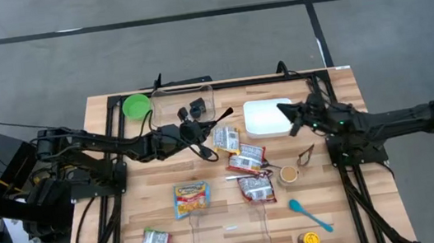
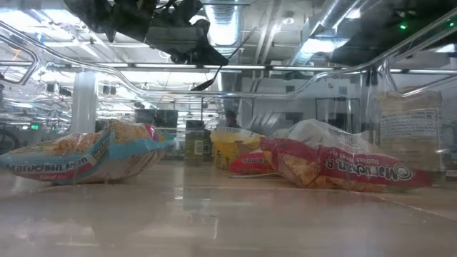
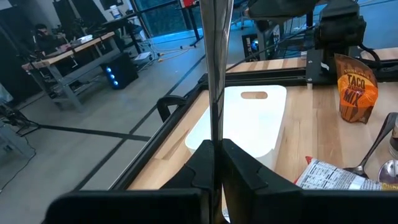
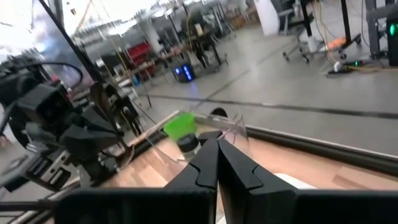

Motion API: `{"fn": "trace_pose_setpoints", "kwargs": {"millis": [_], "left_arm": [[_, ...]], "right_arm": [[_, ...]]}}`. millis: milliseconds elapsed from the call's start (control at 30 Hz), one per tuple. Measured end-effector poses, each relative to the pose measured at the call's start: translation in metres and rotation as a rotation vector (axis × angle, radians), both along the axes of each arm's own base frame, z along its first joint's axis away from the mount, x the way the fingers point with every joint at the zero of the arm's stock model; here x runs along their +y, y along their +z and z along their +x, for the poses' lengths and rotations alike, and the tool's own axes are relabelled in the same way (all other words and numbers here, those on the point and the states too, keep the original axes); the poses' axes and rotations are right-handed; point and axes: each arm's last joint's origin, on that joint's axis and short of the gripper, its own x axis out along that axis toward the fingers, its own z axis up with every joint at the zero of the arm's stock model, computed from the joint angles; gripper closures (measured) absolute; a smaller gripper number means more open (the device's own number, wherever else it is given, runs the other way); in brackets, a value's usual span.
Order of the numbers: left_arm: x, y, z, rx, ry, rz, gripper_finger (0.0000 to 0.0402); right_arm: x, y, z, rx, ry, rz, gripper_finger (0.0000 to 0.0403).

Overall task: Pick & Place Food Item
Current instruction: Put the left black spoon into the white bin

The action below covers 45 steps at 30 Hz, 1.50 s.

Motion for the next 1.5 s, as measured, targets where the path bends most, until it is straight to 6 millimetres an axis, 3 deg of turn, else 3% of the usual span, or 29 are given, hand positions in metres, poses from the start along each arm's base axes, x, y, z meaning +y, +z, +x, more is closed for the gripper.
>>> {"fn": "trace_pose_setpoints", "kwargs": {"millis": [367,600,1133,1500], "left_arm": [[0.001,-0.002,-0.001,0.012,0.032,-0.023,0.0394],[0.002,-0.004,-0.002,0.010,0.083,-0.044,0.0394],[0.005,-0.034,0.017,0.029,0.160,-0.021,0.0394],[0.004,-0.034,0.017,0.021,0.161,-0.034,0.0394]], "right_arm": [[-0.003,0.025,0.060,0.105,0.049,0.039,0.0403],[-0.004,0.023,0.083,0.159,0.117,0.053,0.0403],[-0.009,-0.004,0.109,0.216,0.196,0.087,0.0393],[-0.017,-0.002,0.110,0.179,0.172,0.083,0.0300]]}}
